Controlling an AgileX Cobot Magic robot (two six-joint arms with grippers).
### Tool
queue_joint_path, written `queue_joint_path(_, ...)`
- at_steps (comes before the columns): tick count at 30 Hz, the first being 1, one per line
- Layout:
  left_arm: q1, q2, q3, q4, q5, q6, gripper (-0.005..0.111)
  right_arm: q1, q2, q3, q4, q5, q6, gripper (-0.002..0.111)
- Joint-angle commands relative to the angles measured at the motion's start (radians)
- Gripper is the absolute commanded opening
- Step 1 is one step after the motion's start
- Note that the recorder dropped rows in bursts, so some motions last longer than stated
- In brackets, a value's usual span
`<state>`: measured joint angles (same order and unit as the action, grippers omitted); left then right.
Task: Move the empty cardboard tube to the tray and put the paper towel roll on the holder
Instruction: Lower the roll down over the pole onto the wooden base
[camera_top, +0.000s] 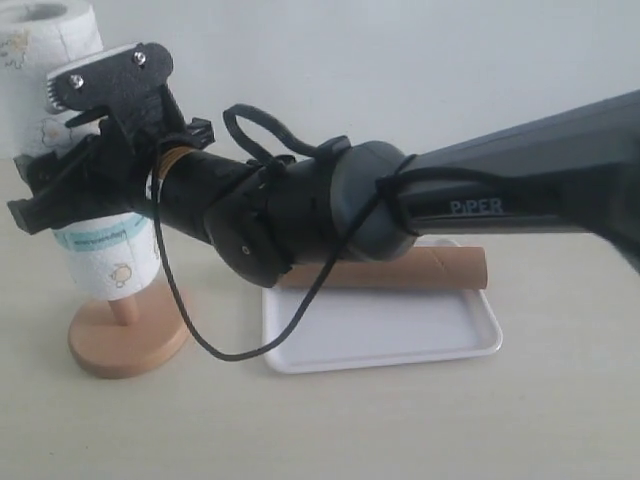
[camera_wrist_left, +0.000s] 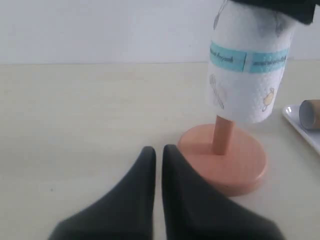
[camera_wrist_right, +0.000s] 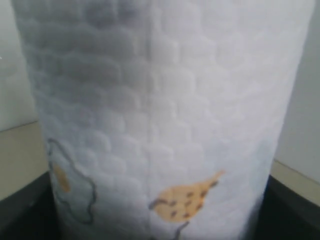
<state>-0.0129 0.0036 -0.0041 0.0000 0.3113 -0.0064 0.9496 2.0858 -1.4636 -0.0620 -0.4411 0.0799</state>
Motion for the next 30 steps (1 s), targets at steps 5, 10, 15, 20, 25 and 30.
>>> queue_joint_path(5, 0.003, -0.004, 0.004, 0.000, -0.001, 0.006, 0.004, 0.000, 0.077, -0.002, -0.019, 0.014, -0.012, 0.000)
queue_joint_path(10, 0.003, -0.004, 0.004, 0.000, -0.001, 0.006, 0.004, 0.000, 0.092, -0.002, -0.023, 0.039, -0.041, 0.000)
queue_joint_path(15, 0.003, -0.004, 0.004, 0.000, -0.001, 0.006, 0.004, 0.000, 0.103, -0.002, -0.023, 0.088, -0.080, 0.000)
queue_joint_path(20, 0.003, -0.004, 0.004, 0.000, -0.001, 0.006, 0.004, 0.000, 0.105, -0.002, -0.019, 0.063, -0.080, 0.000)
queue_joint_path(25, 0.003, -0.004, 0.004, 0.000, -0.001, 0.006, 0.004, -0.002, 0.108, -0.002, -0.019, 0.065, -0.071, 0.000)
queue_joint_path(30, 0.003, -0.004, 0.004, 0.000, -0.001, 0.006, 0.004, -0.004, 0.115, 0.018, -0.015, 0.035, -0.066, 0.000)
